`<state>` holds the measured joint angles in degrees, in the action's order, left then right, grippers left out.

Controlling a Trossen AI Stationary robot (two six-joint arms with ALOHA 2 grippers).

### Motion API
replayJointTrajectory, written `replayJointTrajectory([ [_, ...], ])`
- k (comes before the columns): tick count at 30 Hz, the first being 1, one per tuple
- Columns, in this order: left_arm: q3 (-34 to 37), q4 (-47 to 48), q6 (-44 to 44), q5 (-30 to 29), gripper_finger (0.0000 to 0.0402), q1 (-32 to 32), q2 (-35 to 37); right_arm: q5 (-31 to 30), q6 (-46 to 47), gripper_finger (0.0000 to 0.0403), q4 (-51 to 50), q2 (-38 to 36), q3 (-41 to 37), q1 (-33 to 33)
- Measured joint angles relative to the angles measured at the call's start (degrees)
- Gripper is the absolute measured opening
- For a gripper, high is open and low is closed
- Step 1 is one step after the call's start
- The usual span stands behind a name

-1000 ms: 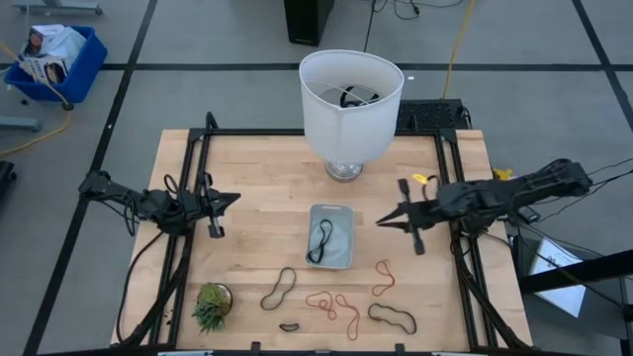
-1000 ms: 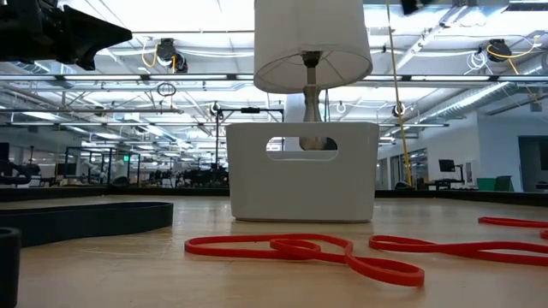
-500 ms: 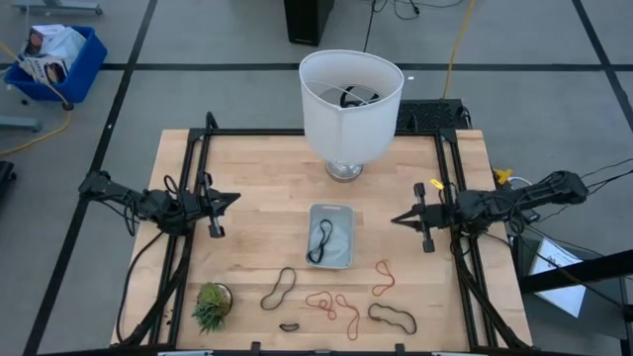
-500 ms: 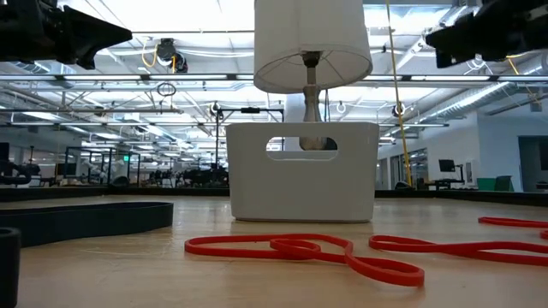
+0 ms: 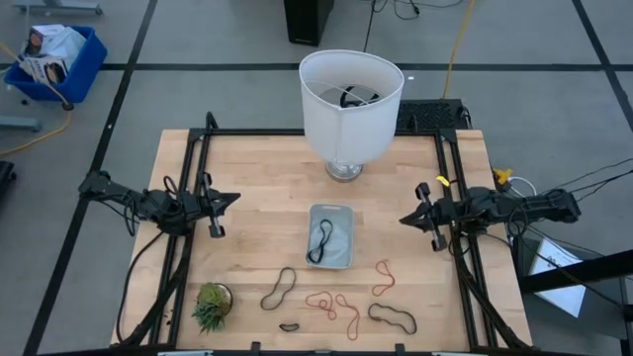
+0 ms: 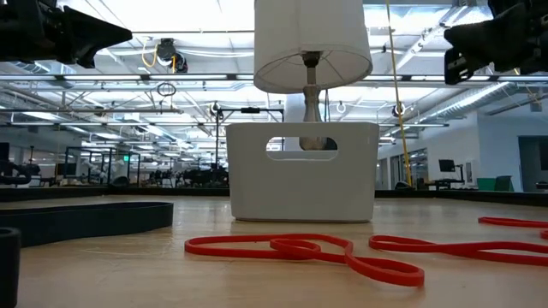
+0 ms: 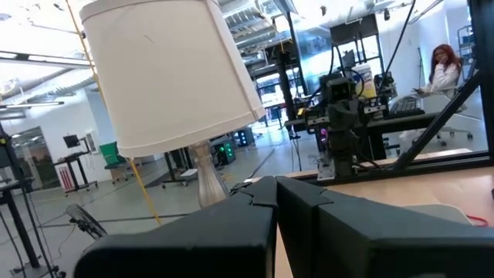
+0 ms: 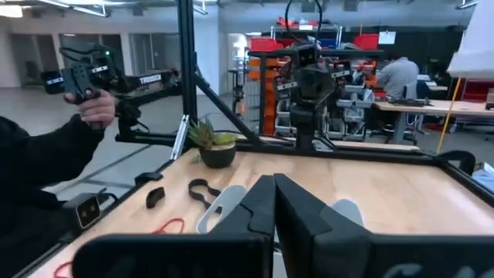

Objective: Pick and place rubber bands into bin
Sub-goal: Put the black rubber band into the gray bin

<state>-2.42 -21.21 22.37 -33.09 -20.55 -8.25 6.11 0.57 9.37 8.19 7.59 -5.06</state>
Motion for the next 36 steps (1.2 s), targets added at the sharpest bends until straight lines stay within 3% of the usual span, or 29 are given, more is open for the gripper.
replayJointTrajectory([
  [6, 0.0, 0.2, -1.7, -4.3, 0.0008, 0.0, 0.0, 0.0, -1.4, 0.0, 0.5, -0.6, -2.3, 0.0],
  [11, 0.0, 0.5, -4.8, -4.5, 0.0008, 0.0, -0.2, -0.1, -3.0, 0.0, 0.7, -0.5, -3.3, 0.1],
  [18, -3.3, 2.8, -15.2, -2.9, 0.0008, -1.0, -8.4, -0.1, -4.0, 0.0, 0.8, -0.5, -3.4, 0.2],
  [22, -12.7, 6.9, -19.6, -4.0, 0.0008, -3.1, -20.4, -0.1, -4.5, 0.0, 1.6, -0.5, -3.4, 0.2],
  [26, -26.8, 17.3, -21.0, -4.3, 0.0008, -5.5, -36.1, 0.0, -4.2, 0.0, 1.5, -0.5, -3.4, 0.2],
  [30, -43.8, 39.4, -23.6, -4.4, 0.0008, -8.4, -51.7, 0.1, -1.5, 0.0, 1.4, -0.5, -3.4, 0.2],
  [36, -65.8, 66.0, -44.5, -0.5, 0.0007, -9.7, -69.0, 0.0, -2.8, 0.0, 1.1, -0.5, -3.4, 0.2],
])
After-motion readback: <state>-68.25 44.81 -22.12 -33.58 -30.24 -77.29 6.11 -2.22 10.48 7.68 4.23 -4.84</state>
